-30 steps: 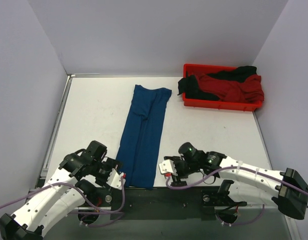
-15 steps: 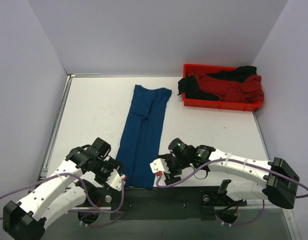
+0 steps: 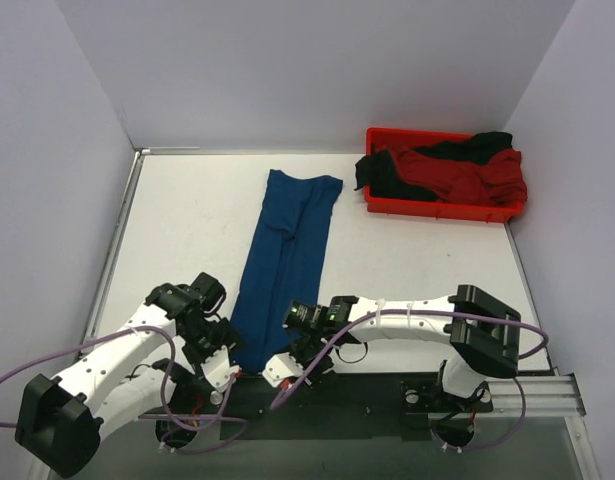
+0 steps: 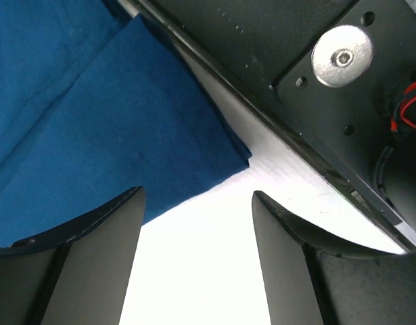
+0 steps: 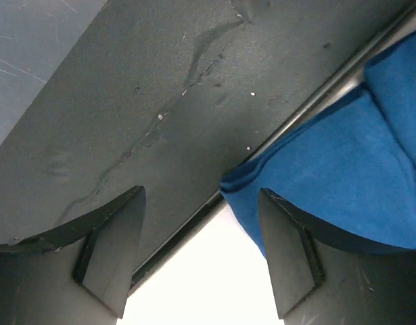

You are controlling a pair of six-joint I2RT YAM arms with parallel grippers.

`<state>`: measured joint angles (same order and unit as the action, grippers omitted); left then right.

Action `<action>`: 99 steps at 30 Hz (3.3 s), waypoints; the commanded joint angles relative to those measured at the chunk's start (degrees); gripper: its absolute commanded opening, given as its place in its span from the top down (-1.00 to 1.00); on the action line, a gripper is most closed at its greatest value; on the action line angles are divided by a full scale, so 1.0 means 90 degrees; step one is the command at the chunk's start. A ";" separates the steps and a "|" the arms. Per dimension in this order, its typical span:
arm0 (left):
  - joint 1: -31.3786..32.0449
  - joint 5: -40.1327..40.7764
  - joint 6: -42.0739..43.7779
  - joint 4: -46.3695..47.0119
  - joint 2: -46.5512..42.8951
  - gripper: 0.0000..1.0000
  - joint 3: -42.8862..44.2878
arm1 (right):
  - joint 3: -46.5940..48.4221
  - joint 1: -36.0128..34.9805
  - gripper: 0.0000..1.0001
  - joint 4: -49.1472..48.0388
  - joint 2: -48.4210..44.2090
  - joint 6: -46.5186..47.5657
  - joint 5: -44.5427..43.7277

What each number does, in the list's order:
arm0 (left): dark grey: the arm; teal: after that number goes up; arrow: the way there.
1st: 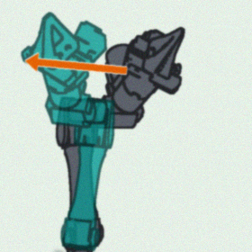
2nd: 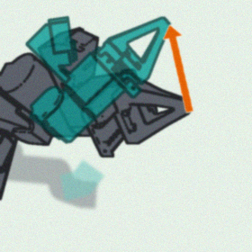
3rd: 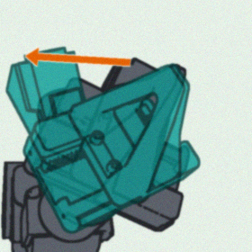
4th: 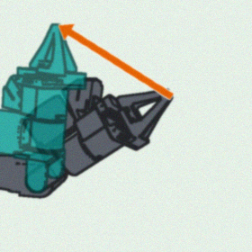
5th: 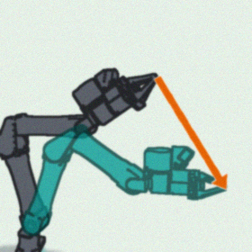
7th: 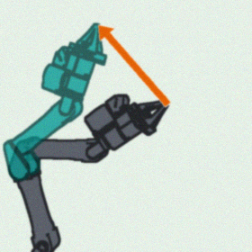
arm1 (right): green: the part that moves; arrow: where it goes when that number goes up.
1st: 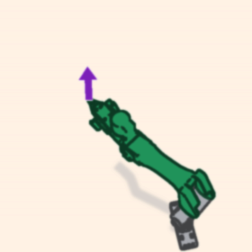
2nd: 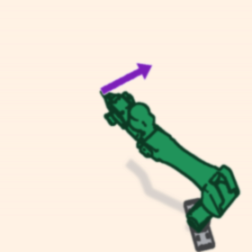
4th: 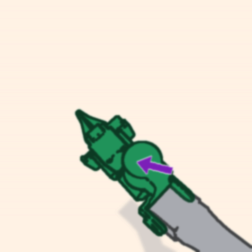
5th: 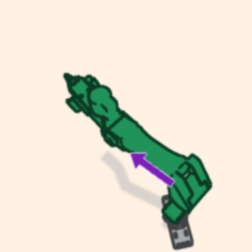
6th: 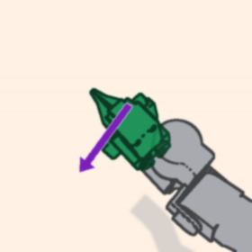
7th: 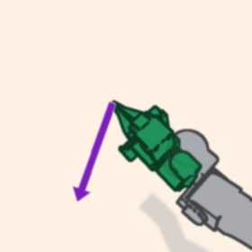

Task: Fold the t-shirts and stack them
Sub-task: Grab the bottom of the folded rectangular tshirt with both arms, then fold the folded rectangular tshirt in 1/3 of the way

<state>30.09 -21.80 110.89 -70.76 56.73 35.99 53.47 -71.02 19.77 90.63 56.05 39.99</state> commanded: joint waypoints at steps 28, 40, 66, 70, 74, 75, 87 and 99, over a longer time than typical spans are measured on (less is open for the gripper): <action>0.0319 -0.0048 0.0239 0.1885 -0.0434 1.00 -0.0992 | 0.0299 0.0333 1.00 -0.0478 0.1054 -0.0914 0.0508; 0.0241 -0.0918 -0.5439 0.2713 0.0501 1.00 0.1567 | 0.1099 0.2461 1.00 -0.0536 -0.0012 -0.3336 0.1572; -0.1214 0.0108 -0.8064 0.5850 0.5024 1.00 0.4410 | 0.2750 0.5264 1.00 -0.2773 0.2420 -0.6462 0.1134; -0.1204 0.0205 -0.7927 0.5870 0.5171 1.00 0.4341 | 0.2769 0.5430 1.00 -0.2734 0.2567 -0.6706 0.0928; -0.1204 0.0342 -0.7849 0.6016 0.5210 1.00 0.4195 | 0.2789 0.5440 1.00 -0.2656 0.2713 -0.6843 0.0851; -0.1204 0.0352 -0.7820 0.6055 0.5220 1.00 0.4175 | 0.2779 0.5450 1.00 -0.2646 0.2752 -0.6863 0.0821; -0.1253 0.1756 -0.8375 0.6924 0.5191 -0.26 0.4224 | 0.2926 0.5880 0.14 -0.2441 0.2431 -0.8347 -0.0868; -0.1107 -0.1617 -0.5279 0.3851 0.3808 0.17 0.3330 | 0.1327 0.4564 0.13 -0.2353 0.1054 -0.5825 0.1093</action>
<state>19.07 -21.08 45.06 -24.67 100.31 73.28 70.76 -24.82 -1.78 104.36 -8.21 38.81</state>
